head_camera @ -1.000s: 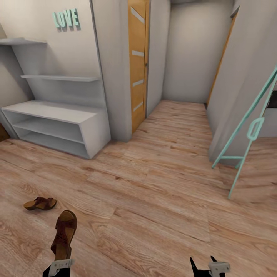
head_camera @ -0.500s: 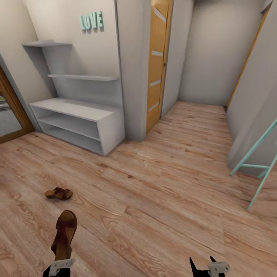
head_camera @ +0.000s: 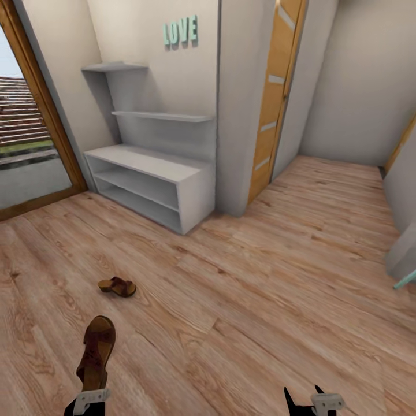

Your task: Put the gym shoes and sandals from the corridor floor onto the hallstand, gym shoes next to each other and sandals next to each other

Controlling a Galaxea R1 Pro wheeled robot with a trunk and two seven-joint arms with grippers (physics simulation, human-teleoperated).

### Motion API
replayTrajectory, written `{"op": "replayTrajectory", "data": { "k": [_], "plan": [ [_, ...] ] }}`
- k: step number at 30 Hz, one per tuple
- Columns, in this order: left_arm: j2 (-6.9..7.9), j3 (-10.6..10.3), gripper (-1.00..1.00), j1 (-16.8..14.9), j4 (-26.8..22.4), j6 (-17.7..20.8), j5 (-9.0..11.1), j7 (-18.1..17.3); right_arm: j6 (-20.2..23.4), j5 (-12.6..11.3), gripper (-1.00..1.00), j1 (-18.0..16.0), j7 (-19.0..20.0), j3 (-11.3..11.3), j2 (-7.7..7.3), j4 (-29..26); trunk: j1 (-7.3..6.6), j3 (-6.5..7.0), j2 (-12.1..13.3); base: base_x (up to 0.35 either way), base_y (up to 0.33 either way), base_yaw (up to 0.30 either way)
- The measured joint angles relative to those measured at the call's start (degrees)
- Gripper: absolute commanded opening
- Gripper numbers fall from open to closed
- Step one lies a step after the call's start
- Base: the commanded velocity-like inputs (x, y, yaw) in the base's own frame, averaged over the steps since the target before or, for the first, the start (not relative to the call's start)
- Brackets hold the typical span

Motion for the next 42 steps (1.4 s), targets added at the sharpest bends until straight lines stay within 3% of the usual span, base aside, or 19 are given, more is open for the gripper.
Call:
{"op": "replayTrajectory", "data": {
  "k": [42],
  "plan": [
    [0.00,0.0,-1.00,0.0,0.0,0.0,0.0,0.0,0.0,0.0,1.00,0.0,0.1,0.0,0.00,0.0,0.00,0.00,0.0,0.276,0.191,0.278]
  ]
}}
